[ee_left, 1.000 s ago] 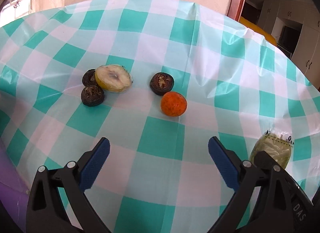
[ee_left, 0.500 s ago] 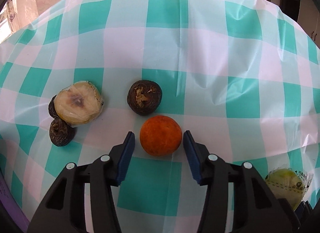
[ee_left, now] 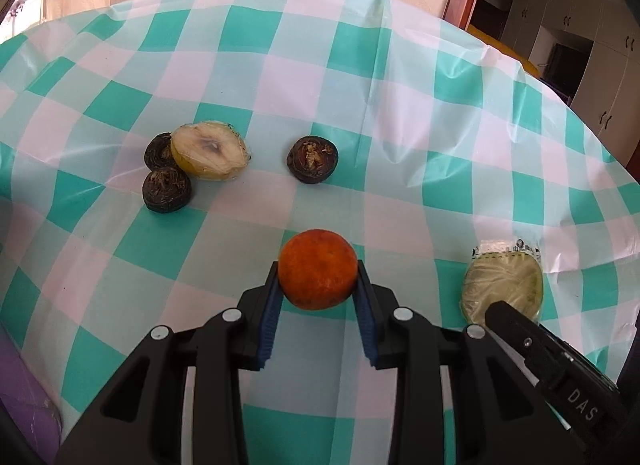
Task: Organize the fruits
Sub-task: 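Carry the orange into the purple box while the right gripper carries the bagged cabbage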
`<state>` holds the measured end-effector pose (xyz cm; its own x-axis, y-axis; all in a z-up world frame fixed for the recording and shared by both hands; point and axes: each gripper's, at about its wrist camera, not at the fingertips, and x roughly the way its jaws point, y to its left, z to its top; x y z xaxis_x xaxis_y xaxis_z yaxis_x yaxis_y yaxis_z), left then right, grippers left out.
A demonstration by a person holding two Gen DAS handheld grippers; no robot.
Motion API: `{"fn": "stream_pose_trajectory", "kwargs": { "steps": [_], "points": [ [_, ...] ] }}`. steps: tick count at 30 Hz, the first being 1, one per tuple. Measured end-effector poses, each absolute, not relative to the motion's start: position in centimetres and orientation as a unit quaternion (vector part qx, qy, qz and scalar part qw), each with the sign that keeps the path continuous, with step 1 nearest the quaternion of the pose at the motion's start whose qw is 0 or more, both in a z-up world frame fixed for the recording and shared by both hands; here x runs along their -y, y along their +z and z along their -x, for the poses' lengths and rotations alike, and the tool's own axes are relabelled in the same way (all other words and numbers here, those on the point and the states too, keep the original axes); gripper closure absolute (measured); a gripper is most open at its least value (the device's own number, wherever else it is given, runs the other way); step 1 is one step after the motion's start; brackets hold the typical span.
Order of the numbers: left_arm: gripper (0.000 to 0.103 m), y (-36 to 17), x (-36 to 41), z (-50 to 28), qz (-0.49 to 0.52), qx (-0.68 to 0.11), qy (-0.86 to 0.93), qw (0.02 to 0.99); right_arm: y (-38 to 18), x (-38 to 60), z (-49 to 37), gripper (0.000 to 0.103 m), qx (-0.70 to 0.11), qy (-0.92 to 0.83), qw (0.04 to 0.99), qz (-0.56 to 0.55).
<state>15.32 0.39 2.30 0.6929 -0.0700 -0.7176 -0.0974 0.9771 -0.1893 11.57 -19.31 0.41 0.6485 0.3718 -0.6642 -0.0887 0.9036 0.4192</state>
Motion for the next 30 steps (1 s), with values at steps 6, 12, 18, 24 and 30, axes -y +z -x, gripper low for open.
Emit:
{"fn": "stream_pose_trajectory", "kwargs": {
  "steps": [6, 12, 18, 24, 30],
  "points": [
    [0.069, 1.9, -0.7, -8.5, 0.147, -0.375, 0.013, 0.915, 0.8, 19.9, -11.0, 0.068, -0.381, 0.129, 0.896, -0.191],
    [0.069, 1.4, -1.4, -4.3, 0.159, -0.367, 0.003, 0.917, 1.4, 20.1, -9.6, 0.069, -0.362, 0.134, 0.902, -0.196],
    [0.069, 1.4, -2.1, -1.9, 0.169, -0.367, -0.005, 0.915, 1.3, 19.8, -7.1, 0.069, -0.361, 0.132, 0.900, -0.204],
    [0.069, 1.3, -2.6, 0.7, 0.169, -0.367, -0.013, 0.915, 1.1, 19.5, -4.5, 0.069, -0.362, 0.140, 0.894, -0.224],
    [0.069, 1.3, -3.3, 3.5, 0.163, -0.367, -0.017, 0.916, 1.1, 18.6, -1.1, 0.069, -0.364, 0.152, 0.889, -0.232]
  ]
}}
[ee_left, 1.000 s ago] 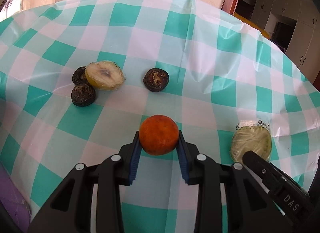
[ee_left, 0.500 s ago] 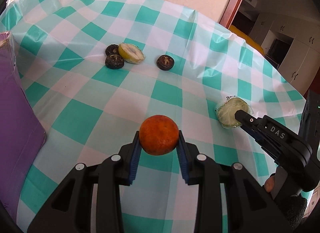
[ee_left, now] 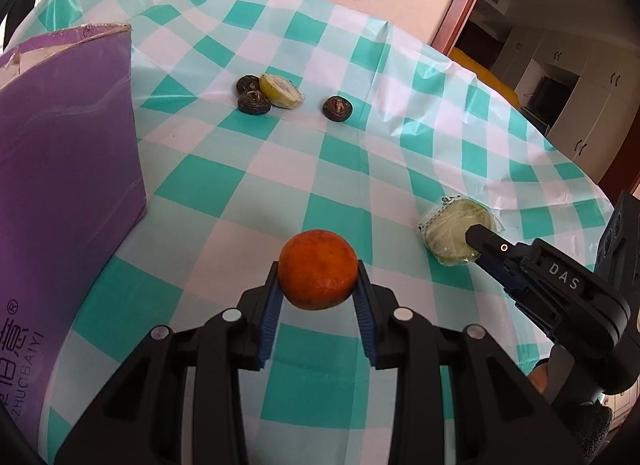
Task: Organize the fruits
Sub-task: 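Carry the orange into the purple box while the right gripper carries the bagged cabbage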
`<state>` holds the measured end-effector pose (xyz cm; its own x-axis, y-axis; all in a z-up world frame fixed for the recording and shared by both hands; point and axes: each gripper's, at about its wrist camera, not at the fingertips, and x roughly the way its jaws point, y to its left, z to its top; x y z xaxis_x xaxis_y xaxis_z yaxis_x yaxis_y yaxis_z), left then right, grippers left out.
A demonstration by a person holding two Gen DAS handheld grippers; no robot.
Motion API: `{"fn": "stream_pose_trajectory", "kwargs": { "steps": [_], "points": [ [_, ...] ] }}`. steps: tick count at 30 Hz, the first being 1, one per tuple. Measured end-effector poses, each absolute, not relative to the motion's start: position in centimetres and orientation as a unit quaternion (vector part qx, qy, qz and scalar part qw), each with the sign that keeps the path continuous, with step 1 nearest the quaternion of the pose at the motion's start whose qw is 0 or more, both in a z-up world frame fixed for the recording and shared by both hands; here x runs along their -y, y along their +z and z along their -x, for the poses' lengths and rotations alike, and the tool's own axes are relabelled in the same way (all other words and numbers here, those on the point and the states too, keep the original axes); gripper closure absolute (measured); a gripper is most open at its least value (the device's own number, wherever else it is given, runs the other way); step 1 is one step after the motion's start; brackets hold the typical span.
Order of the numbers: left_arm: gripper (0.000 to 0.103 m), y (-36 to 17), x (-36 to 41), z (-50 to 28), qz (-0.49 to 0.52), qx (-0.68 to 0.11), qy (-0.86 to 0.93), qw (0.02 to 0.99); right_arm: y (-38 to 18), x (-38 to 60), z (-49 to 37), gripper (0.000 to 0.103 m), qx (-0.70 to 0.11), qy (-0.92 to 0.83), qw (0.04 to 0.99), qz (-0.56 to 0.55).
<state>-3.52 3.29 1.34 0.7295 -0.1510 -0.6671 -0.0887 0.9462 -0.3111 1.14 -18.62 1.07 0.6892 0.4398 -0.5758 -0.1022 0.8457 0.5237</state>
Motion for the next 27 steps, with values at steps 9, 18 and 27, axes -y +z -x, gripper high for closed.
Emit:
{"fn": "stream_pose_trajectory", "kwargs": {
  "steps": [9, 18, 27],
  "points": [
    [0.069, 1.5, -4.3, 7.2, 0.165, -0.355, -0.042, 0.919, 1.1, 17.8, 2.8, 0.070, -0.361, 0.169, 0.885, -0.240],
    [0.069, 1.6, -4.8, 9.2, 0.173, -0.352, -0.062, 0.918, 0.8, 16.8, 5.9, 0.070, -0.371, 0.192, 0.872, -0.255],
    [0.068, 1.6, -4.3, 9.2, 0.151, -0.355, -0.070, 0.920, 0.5, 14.1, 4.9, 0.068, -0.413, 0.165, 0.876, -0.184]
  ]
}}
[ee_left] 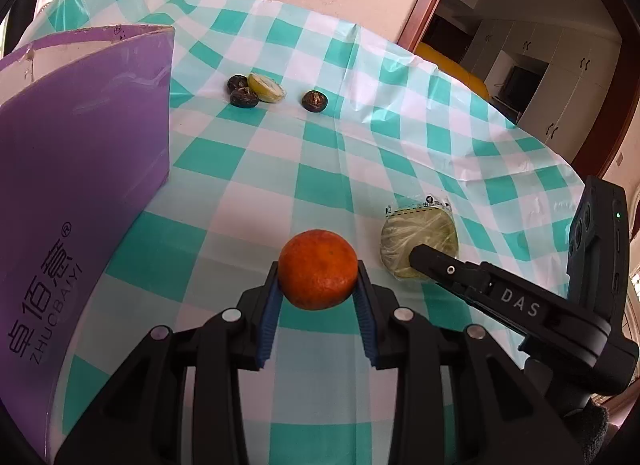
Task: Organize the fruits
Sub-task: 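Carry the orange into the purple box while the right gripper carries the bagged cabbage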
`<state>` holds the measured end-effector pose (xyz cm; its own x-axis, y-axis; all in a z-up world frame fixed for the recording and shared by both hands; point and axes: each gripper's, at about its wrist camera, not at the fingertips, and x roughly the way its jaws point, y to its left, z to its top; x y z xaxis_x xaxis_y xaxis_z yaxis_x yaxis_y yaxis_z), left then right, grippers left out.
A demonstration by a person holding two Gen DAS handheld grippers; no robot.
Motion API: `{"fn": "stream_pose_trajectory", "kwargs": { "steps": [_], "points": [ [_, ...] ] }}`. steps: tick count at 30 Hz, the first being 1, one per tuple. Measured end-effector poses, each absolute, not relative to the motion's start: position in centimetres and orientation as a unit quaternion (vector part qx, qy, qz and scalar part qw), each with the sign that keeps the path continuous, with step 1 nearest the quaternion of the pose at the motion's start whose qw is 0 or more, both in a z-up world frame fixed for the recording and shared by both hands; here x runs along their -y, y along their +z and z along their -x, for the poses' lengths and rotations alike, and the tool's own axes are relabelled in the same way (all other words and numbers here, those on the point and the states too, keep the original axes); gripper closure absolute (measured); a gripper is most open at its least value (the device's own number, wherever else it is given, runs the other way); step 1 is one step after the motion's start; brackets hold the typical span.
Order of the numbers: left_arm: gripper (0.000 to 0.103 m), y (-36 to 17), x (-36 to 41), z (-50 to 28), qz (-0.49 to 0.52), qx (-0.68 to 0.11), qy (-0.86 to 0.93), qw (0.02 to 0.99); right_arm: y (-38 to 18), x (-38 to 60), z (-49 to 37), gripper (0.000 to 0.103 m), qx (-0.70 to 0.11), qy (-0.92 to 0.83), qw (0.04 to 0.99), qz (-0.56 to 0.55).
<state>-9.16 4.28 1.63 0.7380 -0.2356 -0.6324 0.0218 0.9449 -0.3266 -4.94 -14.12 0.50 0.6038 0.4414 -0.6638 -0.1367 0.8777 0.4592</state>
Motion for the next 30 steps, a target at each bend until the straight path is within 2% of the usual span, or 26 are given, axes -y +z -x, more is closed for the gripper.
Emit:
{"fn": "stream_pose_trajectory", "kwargs": {
  "steps": [4, 7, 11, 14, 20, 30],
  "points": [
    [0.068, 1.6, -4.4, 9.2, 0.153, -0.354, -0.072, 0.920, 0.6, 12.4, 3.1, 0.058, -0.430, 0.157, 0.877, -0.148],
    [0.068, 1.6, -4.4, 9.2, 0.153, -0.355, -0.074, 0.919, 0.7, 12.2, 1.4, 0.041, -0.432, 0.149, 0.875, -0.162],
    [0.068, 1.6, -4.4, 9.3, 0.151, -0.352, -0.077, 0.920, 0.9, 10.1, 0.9, 0.051, -0.426, 0.128, 0.890, -0.095],
    [0.068, 1.7, -4.8, 9.5, 0.158, -0.349, -0.075, 0.921, 0.8, 10.1, 1.8, 0.051, -0.417, 0.130, 0.894, -0.101],
    [0.068, 3.2, -5.0, 11.2, 0.132, -0.329, -0.067, 0.933, 1.1, 12.8, 3.5, 0.051, -0.404, 0.147, 0.881, -0.195],
    [0.068, 10.5, -6.6, 15.9, 0.097, -0.269, -0.028, 0.958, 6.2, 8.9, 5.8, 0.051, -0.369, 0.240, 0.872, -0.212]
  ]
}}
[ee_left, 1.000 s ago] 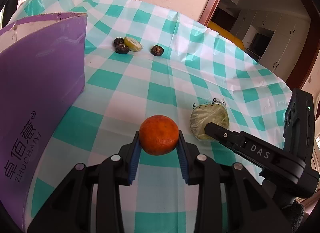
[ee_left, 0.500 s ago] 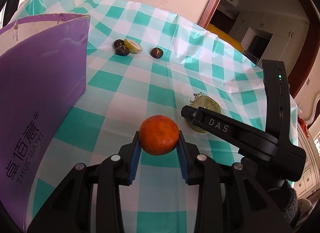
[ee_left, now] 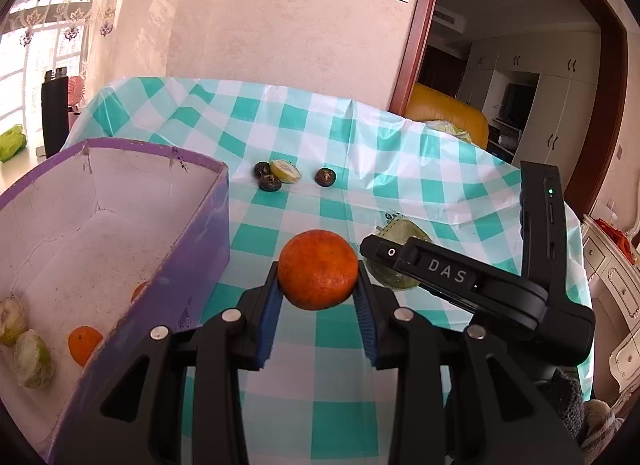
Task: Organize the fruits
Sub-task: 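Carry the orange into the purple box while the right gripper carries the bagged cabbage, then open the left gripper to drop the orange while the right releases the cabbage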
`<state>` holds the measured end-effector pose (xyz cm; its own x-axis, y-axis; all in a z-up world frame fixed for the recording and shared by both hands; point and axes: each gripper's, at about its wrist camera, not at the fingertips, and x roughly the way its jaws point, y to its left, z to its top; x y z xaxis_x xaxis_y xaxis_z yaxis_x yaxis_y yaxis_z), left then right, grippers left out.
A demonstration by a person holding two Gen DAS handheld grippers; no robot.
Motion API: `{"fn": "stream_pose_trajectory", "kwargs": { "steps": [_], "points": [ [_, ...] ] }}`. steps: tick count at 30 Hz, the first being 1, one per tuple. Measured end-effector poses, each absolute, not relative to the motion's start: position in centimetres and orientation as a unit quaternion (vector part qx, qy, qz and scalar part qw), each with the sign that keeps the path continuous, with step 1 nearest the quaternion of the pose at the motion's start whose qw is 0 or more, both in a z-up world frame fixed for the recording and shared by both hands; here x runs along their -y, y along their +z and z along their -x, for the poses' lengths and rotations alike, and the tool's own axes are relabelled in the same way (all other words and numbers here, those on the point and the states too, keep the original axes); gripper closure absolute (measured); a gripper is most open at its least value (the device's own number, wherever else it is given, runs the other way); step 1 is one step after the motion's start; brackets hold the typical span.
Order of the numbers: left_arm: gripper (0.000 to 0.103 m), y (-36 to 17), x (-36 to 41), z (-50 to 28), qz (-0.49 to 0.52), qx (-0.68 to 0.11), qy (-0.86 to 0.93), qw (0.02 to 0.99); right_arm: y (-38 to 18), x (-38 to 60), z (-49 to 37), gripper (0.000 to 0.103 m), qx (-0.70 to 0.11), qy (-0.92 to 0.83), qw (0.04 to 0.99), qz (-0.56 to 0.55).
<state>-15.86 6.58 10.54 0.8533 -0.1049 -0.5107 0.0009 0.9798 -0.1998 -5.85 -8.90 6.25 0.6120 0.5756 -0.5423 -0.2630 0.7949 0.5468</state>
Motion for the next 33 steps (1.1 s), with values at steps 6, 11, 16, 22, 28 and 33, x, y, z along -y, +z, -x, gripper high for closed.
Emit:
{"fn": "stream_pose_trajectory", "kwargs": {
  "steps": [6, 11, 16, 22, 28, 33],
  "points": [
    [0.068, 13.7, -10.0, 19.0, 0.082, -0.248, 0.025, 0.965, 10.1, 3.6, 8.0, 0.051, -0.334, 0.322, 0.866, -0.188],
    [0.068, 14.9, -14.1, 20.5, 0.089, -0.250, 0.075, 0.961, 12.4, -0.8, 9.6, 0.051, -0.312, 0.373, 0.860, -0.156],
    [0.068, 15.2, -17.8, 21.5, 0.076, -0.261, 0.125, 0.954, 13.6, -4.9, 10.7, 0.051, -0.302, 0.405, 0.856, -0.115],
    [0.068, 13.8, -22.3, 21.3, 0.076, -0.314, 0.165, 0.932, 14.1, -10.2, 11.6, 0.051, -0.297, 0.414, 0.860, -0.022],
    [0.068, 11.8, -24.7, 20.0, 0.032, -0.388, 0.188, 0.902, 13.3, -15.7, 11.6, 0.051, -0.321, 0.404, 0.850, 0.106],
    [0.067, 9.9, -25.9, 19.1, 0.029, -0.452, 0.180, 0.873, 11.3, -19.6, 11.7, 0.051, -0.357, 0.387, 0.820, 0.224]
  ]
}}
